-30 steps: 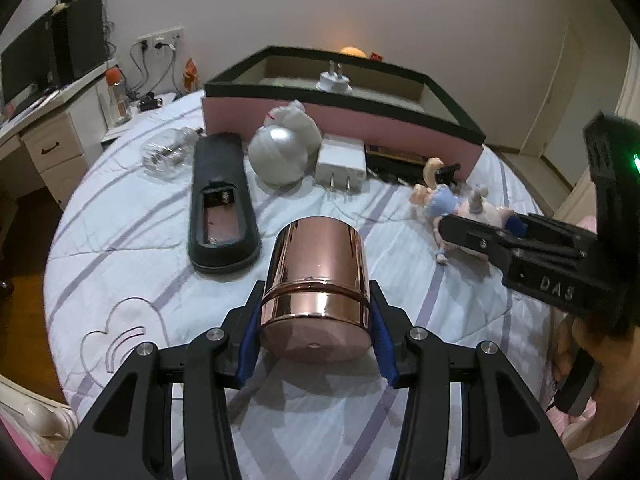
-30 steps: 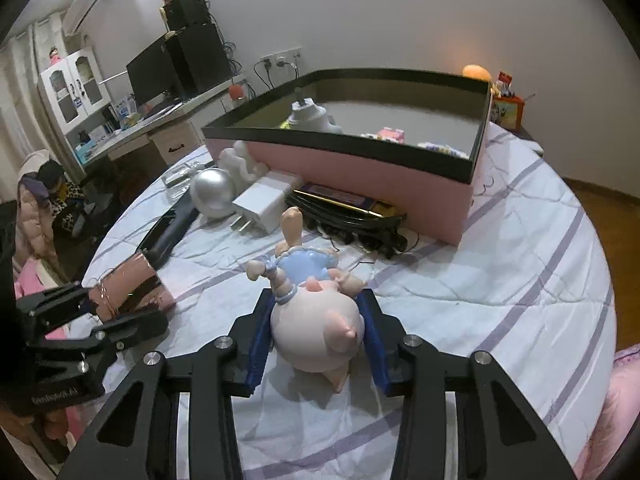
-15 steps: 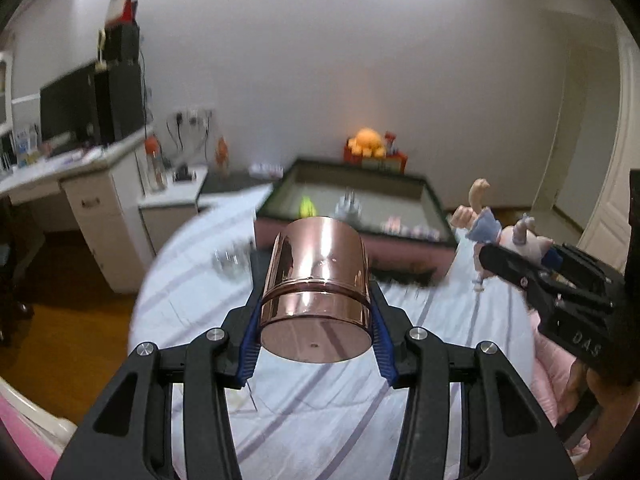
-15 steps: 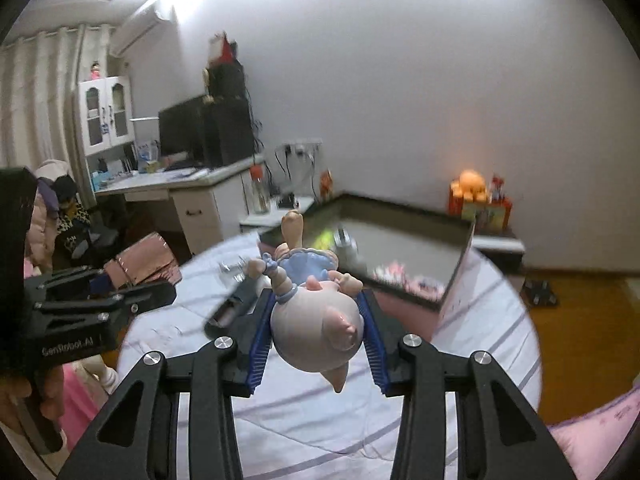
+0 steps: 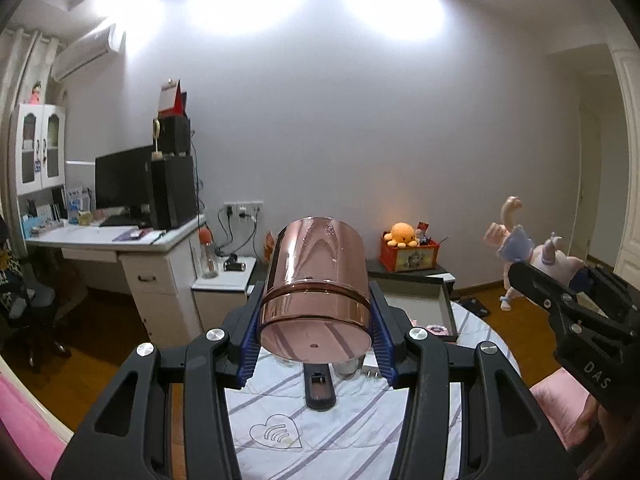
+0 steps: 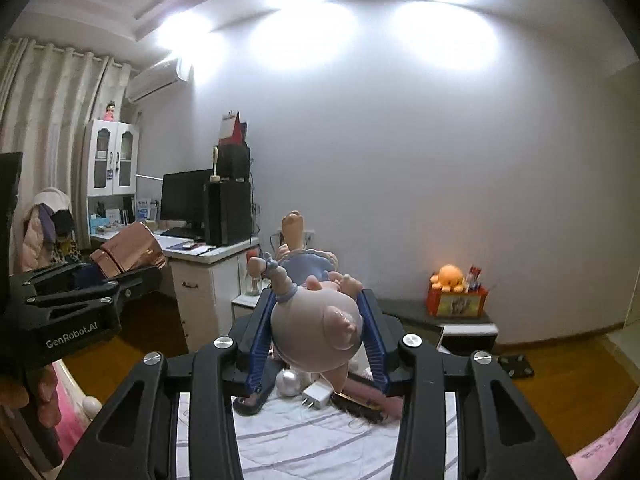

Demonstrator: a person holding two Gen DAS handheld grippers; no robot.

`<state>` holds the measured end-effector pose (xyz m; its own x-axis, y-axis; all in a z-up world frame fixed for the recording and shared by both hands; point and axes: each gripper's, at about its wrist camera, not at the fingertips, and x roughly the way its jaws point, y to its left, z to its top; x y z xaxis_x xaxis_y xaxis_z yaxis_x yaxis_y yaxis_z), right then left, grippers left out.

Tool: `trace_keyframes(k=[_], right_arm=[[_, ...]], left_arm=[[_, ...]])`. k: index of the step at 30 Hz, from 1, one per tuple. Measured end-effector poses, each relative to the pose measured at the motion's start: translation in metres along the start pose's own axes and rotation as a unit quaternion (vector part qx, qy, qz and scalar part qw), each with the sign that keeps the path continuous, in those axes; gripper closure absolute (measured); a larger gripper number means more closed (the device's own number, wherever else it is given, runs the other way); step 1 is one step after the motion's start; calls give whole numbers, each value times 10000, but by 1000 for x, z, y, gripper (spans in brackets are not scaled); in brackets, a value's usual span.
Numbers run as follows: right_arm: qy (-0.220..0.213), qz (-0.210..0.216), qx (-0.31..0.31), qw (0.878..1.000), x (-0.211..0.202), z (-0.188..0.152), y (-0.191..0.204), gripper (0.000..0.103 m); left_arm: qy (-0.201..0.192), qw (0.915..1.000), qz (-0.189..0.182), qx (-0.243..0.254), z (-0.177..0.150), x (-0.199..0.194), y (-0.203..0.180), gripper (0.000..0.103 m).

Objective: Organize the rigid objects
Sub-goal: 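Lift the cup and pig figurine over the box and lower them inside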

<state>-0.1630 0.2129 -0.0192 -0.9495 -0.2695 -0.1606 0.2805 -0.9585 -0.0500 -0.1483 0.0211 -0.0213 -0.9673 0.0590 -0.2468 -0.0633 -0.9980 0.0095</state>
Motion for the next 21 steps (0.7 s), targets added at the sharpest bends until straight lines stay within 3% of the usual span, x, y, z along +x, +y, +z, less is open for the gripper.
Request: trace_keyframes(k=[11,21], right_arm=[[-438,-111,-102,9989,-36,19,15,61],[-509,-90,-85,9986,-33,26,16,61]], left_arm=[[-587,9982,141,61,20,-47,-2,55],[-800,9965,237,102,31,-60,-2,55]])
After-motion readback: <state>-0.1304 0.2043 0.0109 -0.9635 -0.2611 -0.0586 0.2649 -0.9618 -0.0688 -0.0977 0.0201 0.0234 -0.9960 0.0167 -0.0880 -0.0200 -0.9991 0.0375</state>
